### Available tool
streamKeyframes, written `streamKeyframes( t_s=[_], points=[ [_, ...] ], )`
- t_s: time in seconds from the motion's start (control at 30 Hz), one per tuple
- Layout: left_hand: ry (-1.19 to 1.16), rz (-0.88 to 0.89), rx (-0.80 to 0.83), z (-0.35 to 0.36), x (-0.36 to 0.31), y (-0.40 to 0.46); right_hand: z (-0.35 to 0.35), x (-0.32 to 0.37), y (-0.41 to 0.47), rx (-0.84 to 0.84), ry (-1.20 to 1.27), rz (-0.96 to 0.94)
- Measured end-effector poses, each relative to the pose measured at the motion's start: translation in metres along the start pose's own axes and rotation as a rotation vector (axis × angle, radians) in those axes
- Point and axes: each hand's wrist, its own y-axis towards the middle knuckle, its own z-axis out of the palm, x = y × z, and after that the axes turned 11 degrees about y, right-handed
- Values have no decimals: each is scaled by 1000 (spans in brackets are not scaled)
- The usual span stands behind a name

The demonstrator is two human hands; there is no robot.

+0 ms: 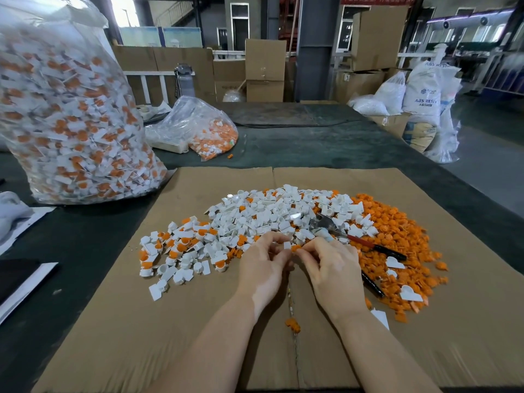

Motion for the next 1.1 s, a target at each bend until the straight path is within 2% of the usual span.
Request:
streamKeyframes(
  t_s=[0.23, 0.4, 0.5, 0.77, 1.1],
  points=[
    [-84, -25, 21, 1, 2, -1, 1, -1, -1, -17, -115, -58],
    [28, 21, 11, 0, 0, -3, 3, -1, -2, 3, -129, -65],
    [95, 29, 12, 1, 0, -3, 3, -1, -2, 15, -119, -64],
    [-103, -59, 8, 0, 0, 1, -2, 0, -3, -7, 4, -43],
    [-59, -44, 4, 0, 2, 1, -2, 0, -2, 40, 13, -67]
  ],
)
